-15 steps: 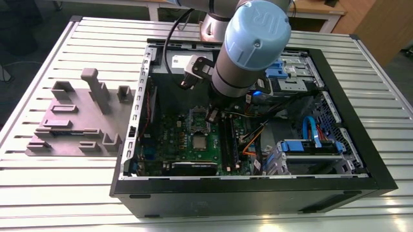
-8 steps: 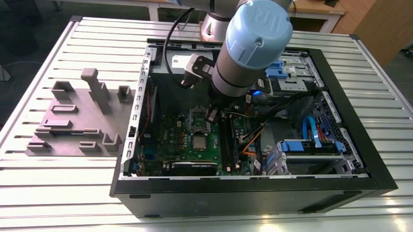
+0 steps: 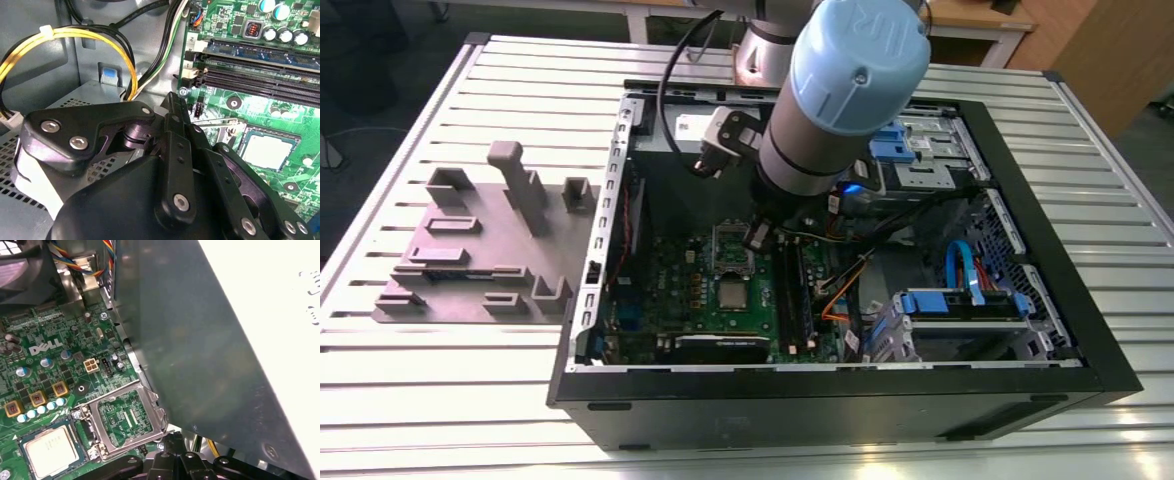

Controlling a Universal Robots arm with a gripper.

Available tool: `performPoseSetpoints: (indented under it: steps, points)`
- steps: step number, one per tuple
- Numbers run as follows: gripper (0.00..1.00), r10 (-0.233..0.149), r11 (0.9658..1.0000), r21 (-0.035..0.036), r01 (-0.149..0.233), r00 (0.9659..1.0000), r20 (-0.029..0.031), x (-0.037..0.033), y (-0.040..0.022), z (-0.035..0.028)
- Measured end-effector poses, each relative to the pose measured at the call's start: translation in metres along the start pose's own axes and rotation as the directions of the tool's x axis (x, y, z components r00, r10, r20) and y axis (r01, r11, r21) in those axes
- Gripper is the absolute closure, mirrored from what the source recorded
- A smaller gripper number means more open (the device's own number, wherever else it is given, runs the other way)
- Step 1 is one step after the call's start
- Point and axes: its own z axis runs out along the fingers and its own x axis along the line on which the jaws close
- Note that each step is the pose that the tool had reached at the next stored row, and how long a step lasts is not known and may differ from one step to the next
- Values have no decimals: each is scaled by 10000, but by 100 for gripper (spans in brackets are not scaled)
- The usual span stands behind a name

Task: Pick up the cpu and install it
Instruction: 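Close the cpu cover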

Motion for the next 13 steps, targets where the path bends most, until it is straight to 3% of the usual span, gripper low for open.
performPoseSetpoints:
  steps: [7,13]
  points:
    - [90,30,10000,2,-30,9999,-152,-9,7,-37]
    - [90,42,10000,9,-42,9998,-213,-10,9,-42]
